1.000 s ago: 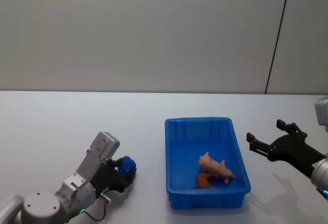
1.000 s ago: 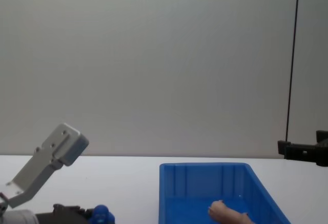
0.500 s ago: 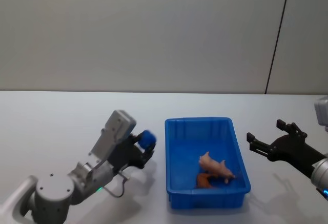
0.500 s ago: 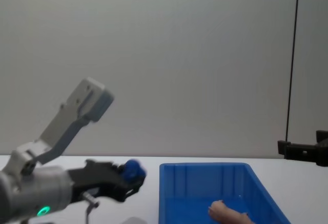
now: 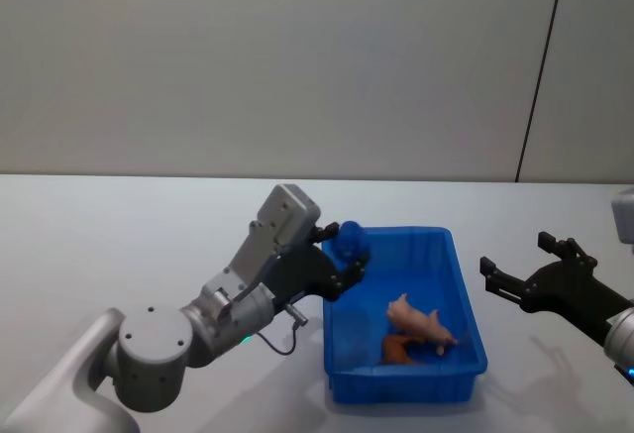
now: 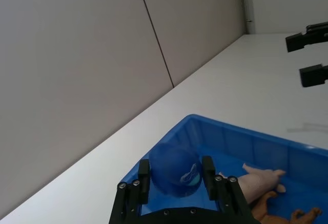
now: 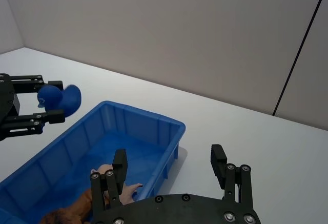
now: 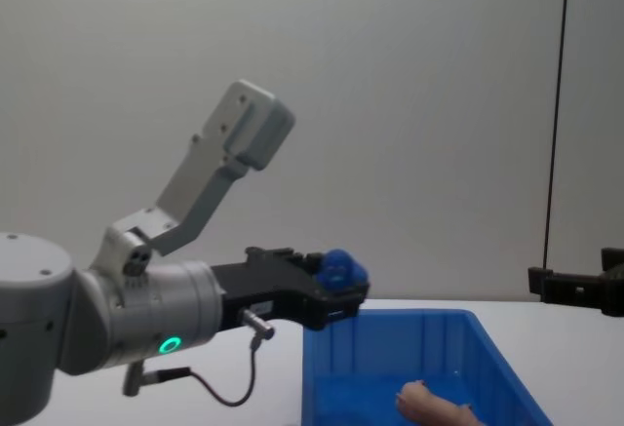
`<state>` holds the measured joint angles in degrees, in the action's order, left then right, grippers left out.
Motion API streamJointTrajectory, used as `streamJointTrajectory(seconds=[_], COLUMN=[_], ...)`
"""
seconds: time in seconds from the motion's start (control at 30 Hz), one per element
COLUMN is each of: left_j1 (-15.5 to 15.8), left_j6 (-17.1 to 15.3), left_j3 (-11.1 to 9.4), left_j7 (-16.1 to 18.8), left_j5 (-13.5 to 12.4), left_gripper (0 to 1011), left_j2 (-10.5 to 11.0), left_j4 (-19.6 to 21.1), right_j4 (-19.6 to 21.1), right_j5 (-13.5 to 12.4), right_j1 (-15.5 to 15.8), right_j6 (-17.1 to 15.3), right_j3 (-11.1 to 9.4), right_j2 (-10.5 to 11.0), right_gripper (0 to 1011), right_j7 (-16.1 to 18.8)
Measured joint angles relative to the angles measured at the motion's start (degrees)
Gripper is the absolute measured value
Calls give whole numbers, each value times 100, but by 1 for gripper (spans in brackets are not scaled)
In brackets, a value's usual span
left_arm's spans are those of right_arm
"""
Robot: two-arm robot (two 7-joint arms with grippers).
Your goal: Pick up the two dolls from the table and place them into the box.
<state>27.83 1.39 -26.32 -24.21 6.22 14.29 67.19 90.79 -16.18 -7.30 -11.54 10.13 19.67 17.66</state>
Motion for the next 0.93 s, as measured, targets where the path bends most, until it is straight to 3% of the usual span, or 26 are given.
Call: streamJointTrajectory(seconds=[0.1,0.5,0.93], left_j1=[31,15,-60], left_j6=[1,-29,-57], left_j3=[-51,-107,-106], left_j7=[-34,-10,94], left_j5=[-8,-10,21], left_gripper=[669,996,1002], left_j2=[-58,-99,-53], left_j4=[36,246,465], right_j4=[0,0,0], right_j5=[0,0,0], right_j1=[0,0,0], right_j6=[0,0,0], right_j3=[0,0,0], right_j2=[0,0,0], right_gripper=[1001,1001,1001], right_j7=[0,0,0])
